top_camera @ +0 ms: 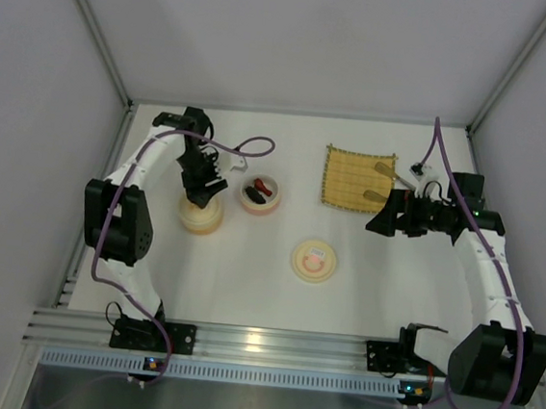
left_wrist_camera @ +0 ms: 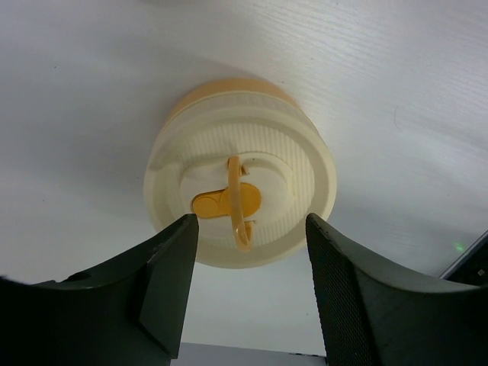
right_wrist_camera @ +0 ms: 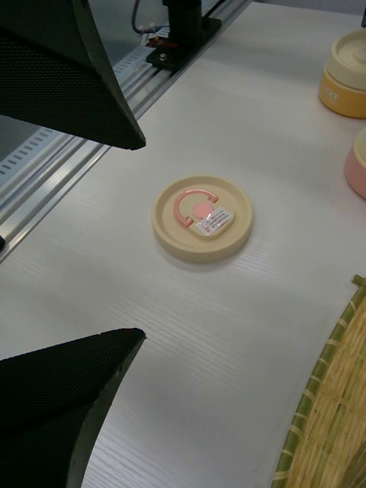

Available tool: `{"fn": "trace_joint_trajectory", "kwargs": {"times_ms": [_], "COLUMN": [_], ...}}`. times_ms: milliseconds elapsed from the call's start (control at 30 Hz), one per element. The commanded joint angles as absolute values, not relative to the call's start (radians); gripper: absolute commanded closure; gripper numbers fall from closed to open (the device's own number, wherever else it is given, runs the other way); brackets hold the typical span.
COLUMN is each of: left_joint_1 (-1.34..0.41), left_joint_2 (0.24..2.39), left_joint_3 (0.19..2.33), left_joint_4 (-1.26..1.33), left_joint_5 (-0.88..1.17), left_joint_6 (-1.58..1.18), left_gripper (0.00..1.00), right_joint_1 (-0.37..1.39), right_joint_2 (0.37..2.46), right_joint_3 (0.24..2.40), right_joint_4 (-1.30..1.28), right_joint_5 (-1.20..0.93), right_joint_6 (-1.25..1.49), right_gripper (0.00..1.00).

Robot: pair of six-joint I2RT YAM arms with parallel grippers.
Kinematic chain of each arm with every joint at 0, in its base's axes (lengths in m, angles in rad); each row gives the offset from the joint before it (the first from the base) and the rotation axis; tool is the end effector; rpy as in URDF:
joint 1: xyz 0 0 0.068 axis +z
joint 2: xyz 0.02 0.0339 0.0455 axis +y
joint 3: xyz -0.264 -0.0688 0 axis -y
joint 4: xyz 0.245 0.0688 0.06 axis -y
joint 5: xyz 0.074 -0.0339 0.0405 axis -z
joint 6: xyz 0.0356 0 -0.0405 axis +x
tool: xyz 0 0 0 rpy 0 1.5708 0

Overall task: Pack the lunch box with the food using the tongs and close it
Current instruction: Close the box lid on the packing box, then adjust the box lid on the packing box.

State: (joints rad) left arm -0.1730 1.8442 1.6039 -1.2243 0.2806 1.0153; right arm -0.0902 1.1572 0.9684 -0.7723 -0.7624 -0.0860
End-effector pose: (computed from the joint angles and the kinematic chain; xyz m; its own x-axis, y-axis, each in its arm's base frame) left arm 0.3480 -0.0708 0.2601 -0.3515 0.8902 -0.2899 0.9347 0.3511 -0.0552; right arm 0.2242 0.0044 0.2864 -0.7852 0.0086 -0.6191 -0.3977 0.7594 0.5149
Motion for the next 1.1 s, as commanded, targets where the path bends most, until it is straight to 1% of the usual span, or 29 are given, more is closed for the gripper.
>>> {"fn": "trace_joint_trajectory", "kwargs": {"times_ms": [0,233,333,400,500,567,700,867,1067], "left_joint_1": [-0.170,-0.169,-0.167,-0.164,-0.158,-0.158,-0.158,-0.158,-0.158], "left_joint_2": [1.789,1.760,1.770,1.773,1.753,1.711,1.655,1.655,1.672], "left_joint_3": [1.646,1.658,1.664,1.669,1.645,1.585,1.504,1.486,1.489], "left_joint_4": [-1.282,-1.282,-1.285,-1.287,-1.266,-1.218,-1.161,-1.085,-1.051], "left_joint_5": [0.328,0.324,0.299,0.293,0.287,0.270,0.247,0.172,0.155], "left_joint_6": [1.011,0.979,0.918,0.839,0.709,0.626,0.597,0.583,0.575], "left_gripper": [0.36,0.39,0.41,0.46,0.48,0.47,0.46,0.46,0.48], "right_joint_1": [-0.104,-0.104,-0.104,-0.104,-0.103,-0.103,-0.104,-0.104,-0.104], "right_joint_2": [1.127,1.124,1.124,1.123,1.118,1.114,1.117,1.126,1.114], "right_joint_3": [0.979,0.977,0.980,0.982,0.980,0.976,0.973,0.976,0.968], "right_joint_4": [-0.744,-0.749,-0.753,-0.756,-0.759,-0.758,-0.749,-0.747,-0.747], "right_joint_5": [-0.788,-0.785,-0.785,-0.785,-0.779,-0.778,-0.779,-0.782,-0.773], "right_joint_6": [-0.101,-0.106,-0.106,-0.106,-0.109,-0.109,-0.104,-0.101,-0.104], "right_gripper": [0.01,0.01,0.01,0.01,0.01,0.01,0.01,0.01,0.01]}}
